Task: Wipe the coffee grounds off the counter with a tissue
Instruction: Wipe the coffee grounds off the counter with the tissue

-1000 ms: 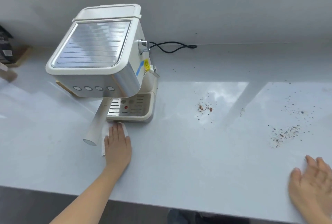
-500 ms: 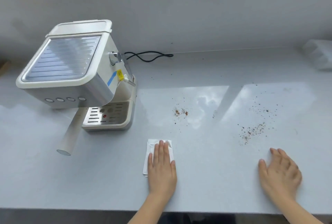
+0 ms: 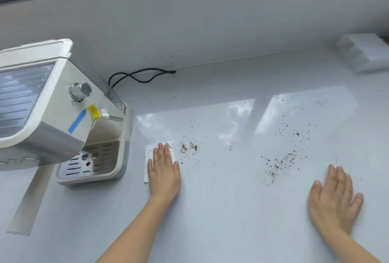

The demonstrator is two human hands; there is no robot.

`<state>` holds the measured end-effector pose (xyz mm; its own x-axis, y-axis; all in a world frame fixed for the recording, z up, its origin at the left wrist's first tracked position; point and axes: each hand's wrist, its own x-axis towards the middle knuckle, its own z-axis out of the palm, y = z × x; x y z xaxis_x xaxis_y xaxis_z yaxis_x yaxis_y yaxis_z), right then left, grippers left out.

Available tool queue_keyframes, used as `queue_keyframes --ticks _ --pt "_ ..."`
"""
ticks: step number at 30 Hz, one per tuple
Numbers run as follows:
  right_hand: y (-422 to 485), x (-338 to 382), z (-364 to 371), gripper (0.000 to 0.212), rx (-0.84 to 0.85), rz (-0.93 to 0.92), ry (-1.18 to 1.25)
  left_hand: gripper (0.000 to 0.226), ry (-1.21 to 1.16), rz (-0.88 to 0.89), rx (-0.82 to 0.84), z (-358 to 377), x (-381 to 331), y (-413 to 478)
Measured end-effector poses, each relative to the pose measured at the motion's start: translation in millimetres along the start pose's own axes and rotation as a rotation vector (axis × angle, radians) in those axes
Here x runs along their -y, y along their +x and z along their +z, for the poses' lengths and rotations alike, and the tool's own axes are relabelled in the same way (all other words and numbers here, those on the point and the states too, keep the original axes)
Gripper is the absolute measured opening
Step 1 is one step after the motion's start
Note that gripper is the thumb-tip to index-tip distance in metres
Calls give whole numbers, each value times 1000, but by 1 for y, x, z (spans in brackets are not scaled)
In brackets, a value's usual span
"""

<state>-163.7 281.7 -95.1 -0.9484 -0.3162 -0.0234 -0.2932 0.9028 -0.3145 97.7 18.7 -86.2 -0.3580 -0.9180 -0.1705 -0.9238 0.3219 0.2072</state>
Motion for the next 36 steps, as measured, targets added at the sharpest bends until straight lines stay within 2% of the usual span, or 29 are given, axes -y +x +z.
queue_keyframes --ticks 5,11,16,19,24,26,29,31,33,36 --pt "1 1 -1 69 1 -3 -12 59 -8 257 91 5 -47 35" --pt "3 -1 -2 71 7 -2 -27 59 17 583 167 12 -81 8" --pt "3 -1 0 67 7 -3 -26 56 178 723 187 11 -88 -54" --pt "2 -1 -1 67 15 -6 -21 56 193 739 225 16 -79 -87" --pt "1 2 -6 65 27 -4 10 58 89 602 238 14 -67 -124" --pt "-1 2 -12 66 6 -13 62 59 4 503 139 16 -54 -132" --pt "10 -13 -25 67 -29 -81 103 52 -243 151 12 16 -32 -140" --pt "23 -31 -31 67 -37 -105 71 55 -321 -90 -97 11 -9 -144" --pt "31 -44 -29 66 -24 -78 30 61 -228 -156 -132 8 11 -144" --pt "33 -46 -23 64 -6 -87 -28 61 -66 -180 -92 5 27 -132"
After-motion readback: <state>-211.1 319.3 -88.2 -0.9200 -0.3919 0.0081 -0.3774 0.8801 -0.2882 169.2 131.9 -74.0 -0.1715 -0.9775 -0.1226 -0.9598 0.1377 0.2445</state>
